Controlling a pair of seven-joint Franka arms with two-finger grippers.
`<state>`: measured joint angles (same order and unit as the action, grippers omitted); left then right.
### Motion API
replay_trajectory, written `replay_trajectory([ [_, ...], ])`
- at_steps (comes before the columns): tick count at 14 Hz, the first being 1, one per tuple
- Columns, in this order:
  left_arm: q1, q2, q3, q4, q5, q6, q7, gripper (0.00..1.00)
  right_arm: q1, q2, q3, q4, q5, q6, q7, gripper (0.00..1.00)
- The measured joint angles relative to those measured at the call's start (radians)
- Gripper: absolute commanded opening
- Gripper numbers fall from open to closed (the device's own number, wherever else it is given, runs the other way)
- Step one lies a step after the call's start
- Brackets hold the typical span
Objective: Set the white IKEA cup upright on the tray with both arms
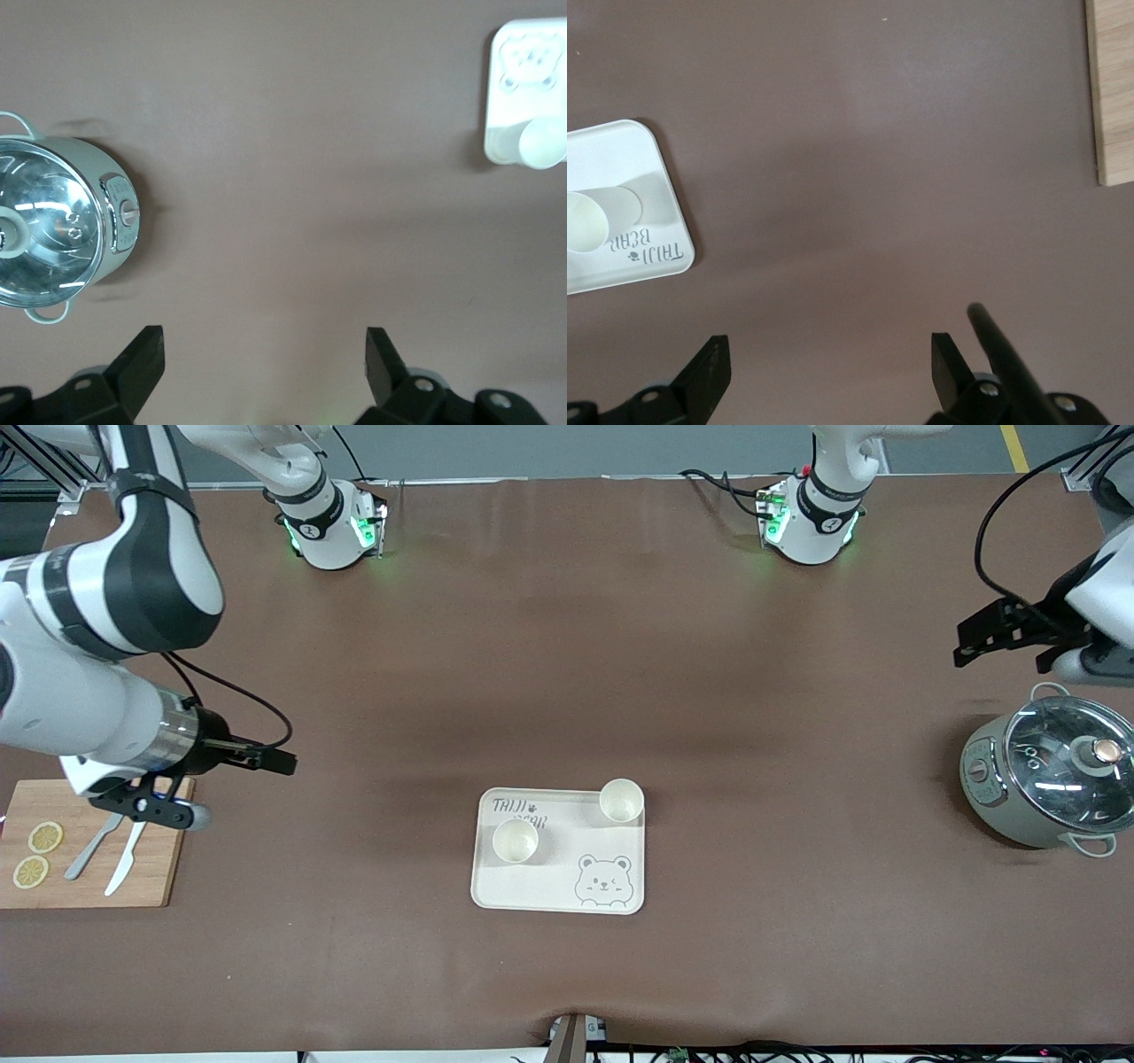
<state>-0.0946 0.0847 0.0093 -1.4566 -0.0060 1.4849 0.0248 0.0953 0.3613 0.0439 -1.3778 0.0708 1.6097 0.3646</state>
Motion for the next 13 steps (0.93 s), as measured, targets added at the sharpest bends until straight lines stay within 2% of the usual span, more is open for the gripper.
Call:
replay_trajectory([
  [3,-0.018,0.042,-0.003,0.029,0.022,-0.017,0.049,1.0,-0.031,0.0,0.0,0.0,0.0,0.0,-0.059,1.0],
  [13,-0.015,0.043,-0.002,0.037,0.021,-0.018,0.057,1.0,-0.102,0.0,-0.004,0.0,-0.001,0.002,-0.223,1.0],
])
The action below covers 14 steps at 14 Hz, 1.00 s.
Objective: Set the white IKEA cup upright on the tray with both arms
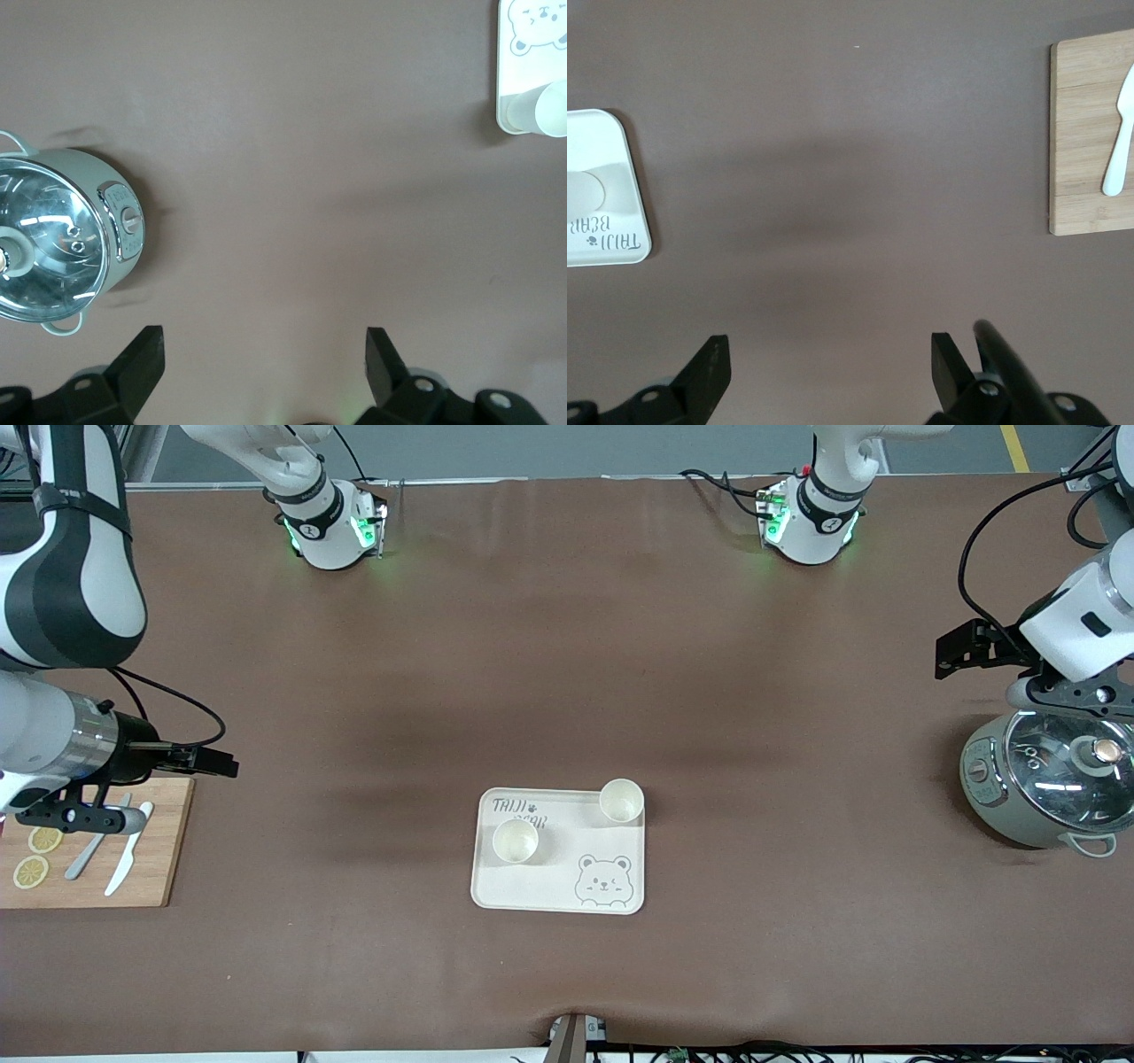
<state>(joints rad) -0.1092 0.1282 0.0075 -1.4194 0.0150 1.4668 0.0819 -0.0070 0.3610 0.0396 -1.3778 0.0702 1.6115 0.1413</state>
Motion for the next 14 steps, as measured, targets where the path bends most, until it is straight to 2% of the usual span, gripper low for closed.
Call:
replay_trajectory([
  [5,0.003,0.013,0.0,0.001,-0.019,0.039,-0.001,1.0,-0.002,-0.006,0.004,0.03,-0.05,0.013,-0.018,1.0],
  [9,0.008,0.015,0.002,0.003,-0.022,0.044,-0.001,1.0,-0.003,-0.028,0.004,0.117,-0.053,0.003,-0.025,1.0],
  [14,0.01,0.017,0.007,0.004,-0.021,0.044,0.001,1.0,-0.003,-0.053,0.003,0.126,-0.054,0.0,-0.034,1.0],
])
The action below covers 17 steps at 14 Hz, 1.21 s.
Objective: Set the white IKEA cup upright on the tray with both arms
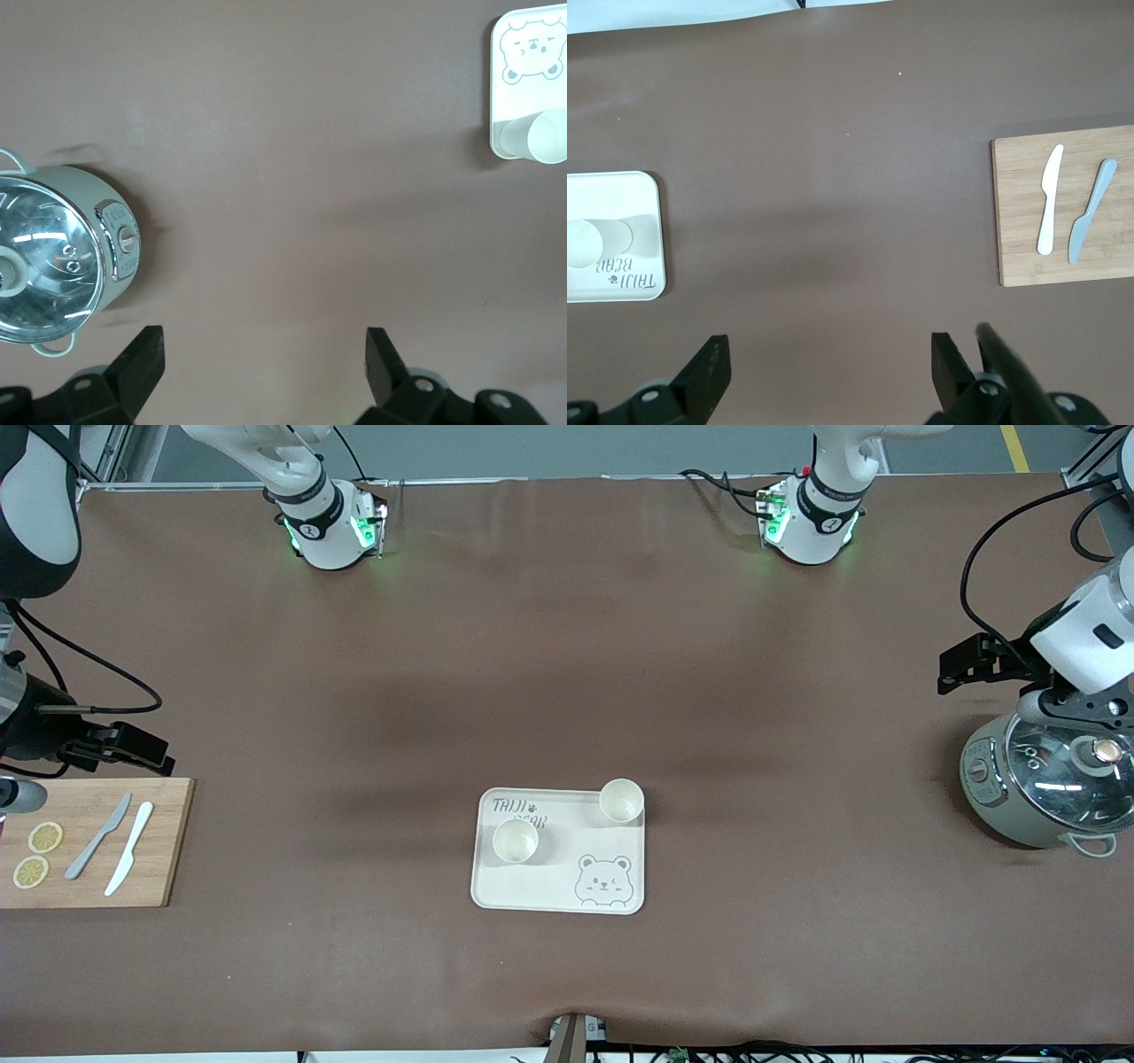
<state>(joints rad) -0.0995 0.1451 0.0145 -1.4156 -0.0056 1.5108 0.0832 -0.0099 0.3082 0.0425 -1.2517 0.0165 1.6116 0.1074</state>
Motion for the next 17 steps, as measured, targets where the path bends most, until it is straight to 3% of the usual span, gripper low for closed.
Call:
replay_trajectory([
  [17,-0.003,0.004,-0.001,0.0,0.033,0.06,0.015,1.0,0.0,-0.002,-0.001,0.0,-0.002,0.0,-0.014,1.0],
])
